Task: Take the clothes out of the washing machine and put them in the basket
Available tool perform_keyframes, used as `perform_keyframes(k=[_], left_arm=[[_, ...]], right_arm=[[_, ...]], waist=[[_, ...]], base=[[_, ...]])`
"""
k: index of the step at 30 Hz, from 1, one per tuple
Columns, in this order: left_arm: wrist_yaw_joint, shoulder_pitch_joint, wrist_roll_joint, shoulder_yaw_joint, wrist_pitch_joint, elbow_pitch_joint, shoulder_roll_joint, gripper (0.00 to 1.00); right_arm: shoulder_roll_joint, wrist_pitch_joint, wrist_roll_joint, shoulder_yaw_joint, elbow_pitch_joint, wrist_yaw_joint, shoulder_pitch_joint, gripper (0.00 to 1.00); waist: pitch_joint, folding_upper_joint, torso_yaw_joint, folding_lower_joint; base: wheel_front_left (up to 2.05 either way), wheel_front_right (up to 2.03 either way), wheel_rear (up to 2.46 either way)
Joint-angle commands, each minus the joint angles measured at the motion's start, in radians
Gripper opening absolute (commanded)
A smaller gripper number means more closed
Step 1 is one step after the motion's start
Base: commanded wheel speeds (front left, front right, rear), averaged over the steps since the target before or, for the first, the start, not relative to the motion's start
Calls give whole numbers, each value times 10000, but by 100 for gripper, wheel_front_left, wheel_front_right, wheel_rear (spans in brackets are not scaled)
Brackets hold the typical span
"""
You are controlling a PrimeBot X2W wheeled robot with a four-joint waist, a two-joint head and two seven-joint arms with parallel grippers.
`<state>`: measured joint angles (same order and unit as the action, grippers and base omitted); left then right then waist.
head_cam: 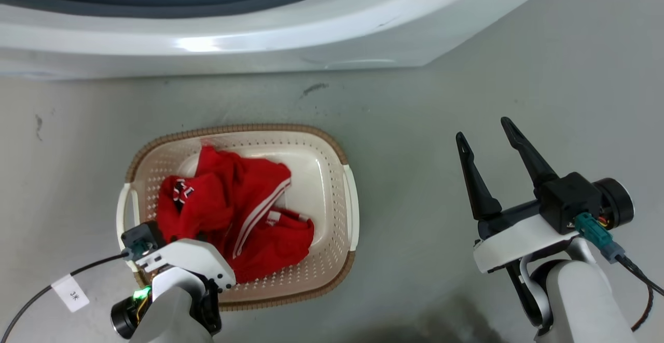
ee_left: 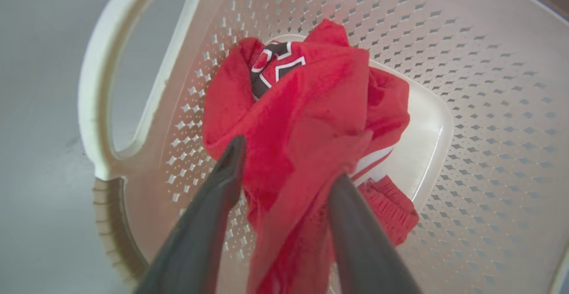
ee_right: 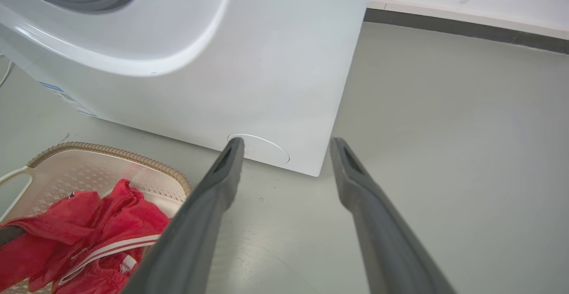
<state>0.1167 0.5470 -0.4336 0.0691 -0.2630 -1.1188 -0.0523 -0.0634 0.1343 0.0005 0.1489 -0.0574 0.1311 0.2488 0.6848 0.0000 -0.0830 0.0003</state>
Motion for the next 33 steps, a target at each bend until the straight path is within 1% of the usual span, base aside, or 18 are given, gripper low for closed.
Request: perform_keyframes(k=[1,4,11,16,20,23,27,30,33], left_arm=[[-25,-174,18,31,-24,42,6,100],[-183,-584,114,187,-24,224,7,100],[-639,-1806,572,307,-25,884,19,100],[-955,-2535,966,270,-25,2063,18,100],[-1088,-3047,1067,-44,-25,3291,23,100],[-1078,-3395,1091,-341,-25,4393,22,100],[-935,-3760,1311,-747,-25,6064,21,100],[-799,-3942,1723,-1000,-25,7191,20,100],[-764,-4079,2249,-1139,-25,8110,22,100]], right_arm=[[-8,69,28,-28,-48,-7,118,100],[50,161,54,-16,-329,-7,-22,100],[124,388,169,-138,-1042,-7,-536,100],[139,339,251,-327,-1234,-7,-1011,100],[139,235,281,-458,-1177,-7,-1412,100],[139,162,224,-615,-1053,-7,-1676,100],[140,74,189,-856,-792,-7,-2013,100],[141,3,186,-967,-550,-7,-2208,100],[139,-71,180,-1011,-329,-7,-2372,100]], waist=[[-318,0,-5,-3],[-1025,0,-32,-3],[-3259,0,-80,-3],[-4538,0,-14,-3],[-5318,0,66,-3],[-5767,0,125,-3],[-6279,0,189,-3],[-6548,0,210,-3],[-6760,0,197,-3]], base=[[0,0,0],[0,0,0],[0,0,0],[0,0,0],[0,0,0],[0,0,0],[0,0,0],[0,0,0],[0,0,0]])
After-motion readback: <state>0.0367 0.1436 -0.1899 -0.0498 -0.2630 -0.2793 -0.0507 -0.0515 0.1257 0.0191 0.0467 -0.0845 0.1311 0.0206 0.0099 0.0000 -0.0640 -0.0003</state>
